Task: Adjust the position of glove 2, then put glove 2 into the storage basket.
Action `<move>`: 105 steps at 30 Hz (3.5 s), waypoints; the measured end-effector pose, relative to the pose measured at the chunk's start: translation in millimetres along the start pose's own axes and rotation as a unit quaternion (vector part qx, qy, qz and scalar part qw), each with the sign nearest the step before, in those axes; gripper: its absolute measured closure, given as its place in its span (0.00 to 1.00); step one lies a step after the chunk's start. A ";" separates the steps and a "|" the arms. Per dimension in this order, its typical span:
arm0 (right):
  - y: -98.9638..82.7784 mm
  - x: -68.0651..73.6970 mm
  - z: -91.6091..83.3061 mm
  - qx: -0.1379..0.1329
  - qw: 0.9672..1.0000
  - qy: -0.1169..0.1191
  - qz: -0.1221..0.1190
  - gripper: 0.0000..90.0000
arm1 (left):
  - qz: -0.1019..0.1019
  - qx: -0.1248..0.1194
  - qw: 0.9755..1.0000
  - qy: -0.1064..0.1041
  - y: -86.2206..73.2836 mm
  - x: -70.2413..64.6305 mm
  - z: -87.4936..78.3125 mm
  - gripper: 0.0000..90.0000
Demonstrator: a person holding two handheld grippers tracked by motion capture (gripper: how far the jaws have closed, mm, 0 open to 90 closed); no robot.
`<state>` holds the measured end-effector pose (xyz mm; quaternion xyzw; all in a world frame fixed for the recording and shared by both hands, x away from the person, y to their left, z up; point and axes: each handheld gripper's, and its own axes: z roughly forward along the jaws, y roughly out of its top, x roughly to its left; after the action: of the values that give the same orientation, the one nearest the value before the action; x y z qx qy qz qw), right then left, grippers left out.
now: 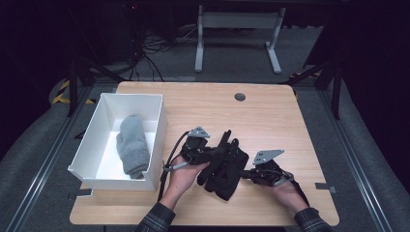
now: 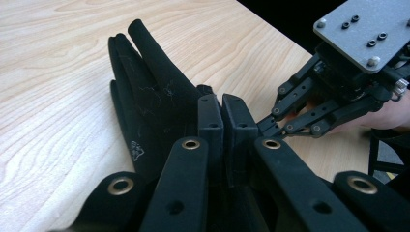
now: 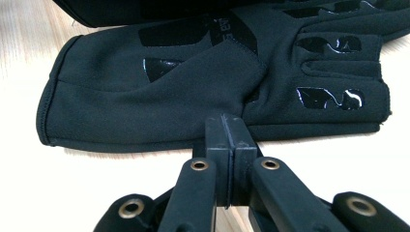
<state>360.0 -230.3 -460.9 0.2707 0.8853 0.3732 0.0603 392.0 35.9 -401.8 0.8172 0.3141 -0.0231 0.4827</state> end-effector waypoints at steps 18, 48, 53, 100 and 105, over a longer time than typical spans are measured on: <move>12.1 12.4 16.6 -0.008 1.000 0.002 -0.016 1.00 | 0.012 0.035 0.999 -0.009 -7.0 -9.4 19.2 0.98; -3.6 -17.8 -22.9 -0.044 0.997 -0.066 0.024 0.80 | 0.037 0.106 0.994 -0.001 -31.8 -17.3 61.6 0.94; -13.5 -32.0 -30.2 -0.045 0.993 -0.101 0.046 0.49 | 0.049 0.089 0.995 -0.009 -27.3 -20.9 50.4 0.77; -30.9 -53.1 -25.0 -0.033 0.983 -0.166 0.074 0.17 | 0.077 0.132 0.984 0.094 -35.3 4.5 59.1 0.17; -30.9 -53.1 -25.0 -0.033 0.983 -0.166 0.074 0.17 | 0.087 0.134 0.983 0.094 -34.7 1.2 59.0 0.25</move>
<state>383.8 -291.6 -469.5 0.3920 0.8276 0.3553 0.1875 390.0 0.8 -460.5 0.8972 0.2795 0.0539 0.3377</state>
